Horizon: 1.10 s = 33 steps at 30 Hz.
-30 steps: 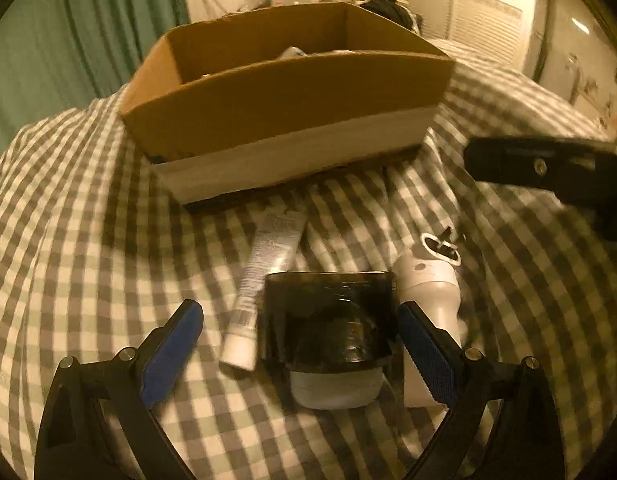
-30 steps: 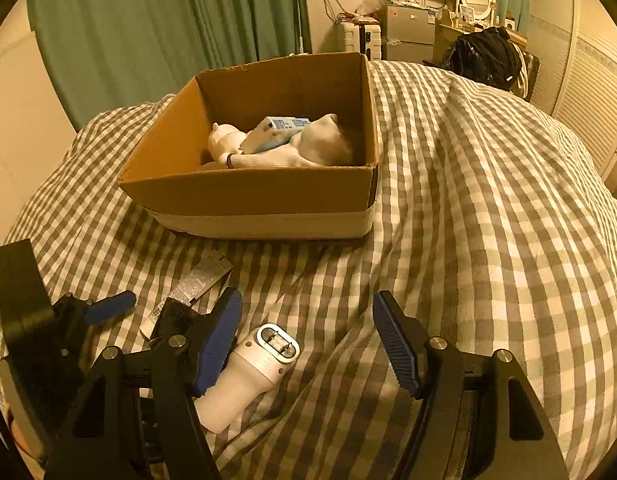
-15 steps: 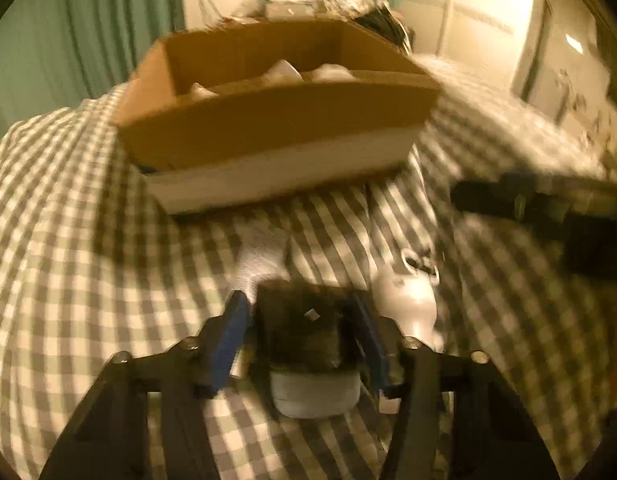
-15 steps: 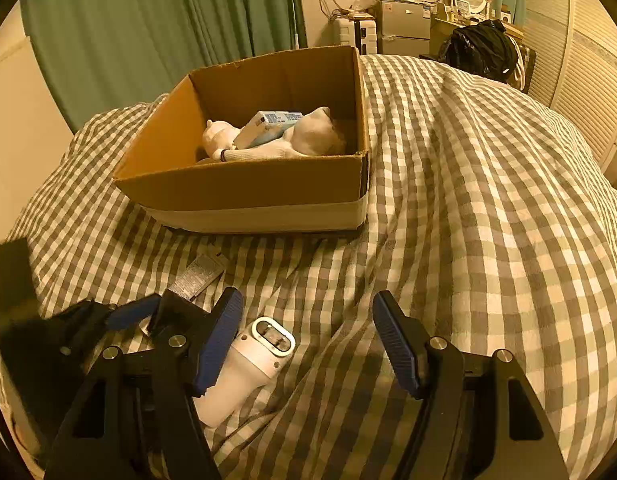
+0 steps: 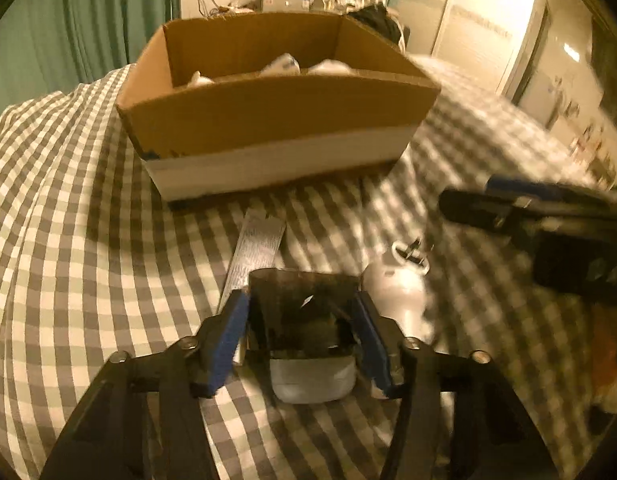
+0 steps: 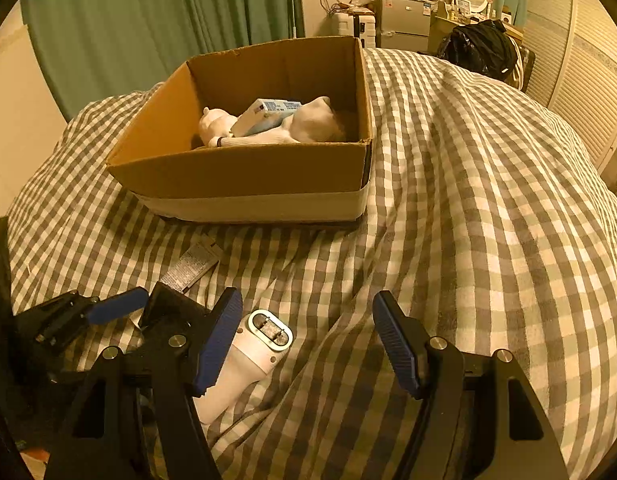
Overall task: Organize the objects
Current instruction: 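Grasp the black case with the left gripper while the right grasps the white bottle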
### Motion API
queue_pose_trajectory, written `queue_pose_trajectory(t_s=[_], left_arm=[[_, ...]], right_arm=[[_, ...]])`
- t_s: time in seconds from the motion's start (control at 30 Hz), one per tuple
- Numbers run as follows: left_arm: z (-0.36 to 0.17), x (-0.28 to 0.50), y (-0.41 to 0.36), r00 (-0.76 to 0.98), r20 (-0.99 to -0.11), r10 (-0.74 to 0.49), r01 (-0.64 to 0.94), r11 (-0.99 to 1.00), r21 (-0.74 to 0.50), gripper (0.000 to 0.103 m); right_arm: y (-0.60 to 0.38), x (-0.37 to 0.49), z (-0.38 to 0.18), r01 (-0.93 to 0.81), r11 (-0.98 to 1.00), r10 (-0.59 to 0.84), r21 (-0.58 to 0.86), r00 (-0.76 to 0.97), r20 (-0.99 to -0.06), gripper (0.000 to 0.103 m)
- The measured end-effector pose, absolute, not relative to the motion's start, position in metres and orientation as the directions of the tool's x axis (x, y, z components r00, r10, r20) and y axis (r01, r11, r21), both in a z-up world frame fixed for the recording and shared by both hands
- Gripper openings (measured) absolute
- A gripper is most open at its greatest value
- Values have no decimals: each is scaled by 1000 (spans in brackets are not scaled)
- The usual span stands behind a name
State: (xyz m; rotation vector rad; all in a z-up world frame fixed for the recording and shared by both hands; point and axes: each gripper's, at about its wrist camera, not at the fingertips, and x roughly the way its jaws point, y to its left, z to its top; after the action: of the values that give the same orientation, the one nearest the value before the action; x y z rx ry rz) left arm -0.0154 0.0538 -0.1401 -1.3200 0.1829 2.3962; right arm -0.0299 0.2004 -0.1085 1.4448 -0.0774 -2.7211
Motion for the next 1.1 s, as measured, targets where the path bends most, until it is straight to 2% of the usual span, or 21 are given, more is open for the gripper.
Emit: queue_pose_trajectory(t_s=[0.07, 0.17, 0.27, 0.4, 0.43, 0.47, 0.6, 0.7, 0.87, 1.1], left_arm=[[-148, -18, 58, -442, -849, 290, -417, -904, -92, 65], [-153, -15, 68, -454, -854, 254, -444, -895, -31, 71], [-158, -17, 79, -460, -856, 237, -466, -885, 5, 72], [-170, -33, 76, -373, -882, 287, -455, -885, -95, 71], [-172, -34, 75, -362, -885, 293, -452, -886, -108, 66], [-172, -34, 75, -359, -886, 294, -452, -885, -111, 66], [-163, -27, 74, -411, -867, 283, -446, -891, -80, 66], [-146, -23, 62, -484, -824, 294, -406, -910, -85, 66], [-118, -18, 41, -632, -737, 241, -313, -949, -42, 66], [-104, -29, 13, -671, -725, 157, -228, -974, 0, 66]], right_arm=[[201, -30, -109, 30, -997, -80, 76, -558, -826, 68], [202, -30, -109, 30, -996, -88, 85, -557, -826, 68], [202, -30, -109, 31, -995, -96, 95, -557, -825, 68], [203, -30, -109, 31, -994, -103, 103, -556, -825, 68], [203, -30, -108, 31, -994, -105, 106, -556, -825, 68], [203, -29, -108, 31, -994, -107, 108, -556, -824, 68], [203, -29, -108, 30, -993, -109, 111, -556, -824, 68], [203, -28, -108, 31, -994, -105, 106, -555, -825, 68], [198, -29, -111, 36, -996, -90, 84, -548, -831, 68], [174, -33, -130, 95, -994, -100, 62, -482, -871, 68]])
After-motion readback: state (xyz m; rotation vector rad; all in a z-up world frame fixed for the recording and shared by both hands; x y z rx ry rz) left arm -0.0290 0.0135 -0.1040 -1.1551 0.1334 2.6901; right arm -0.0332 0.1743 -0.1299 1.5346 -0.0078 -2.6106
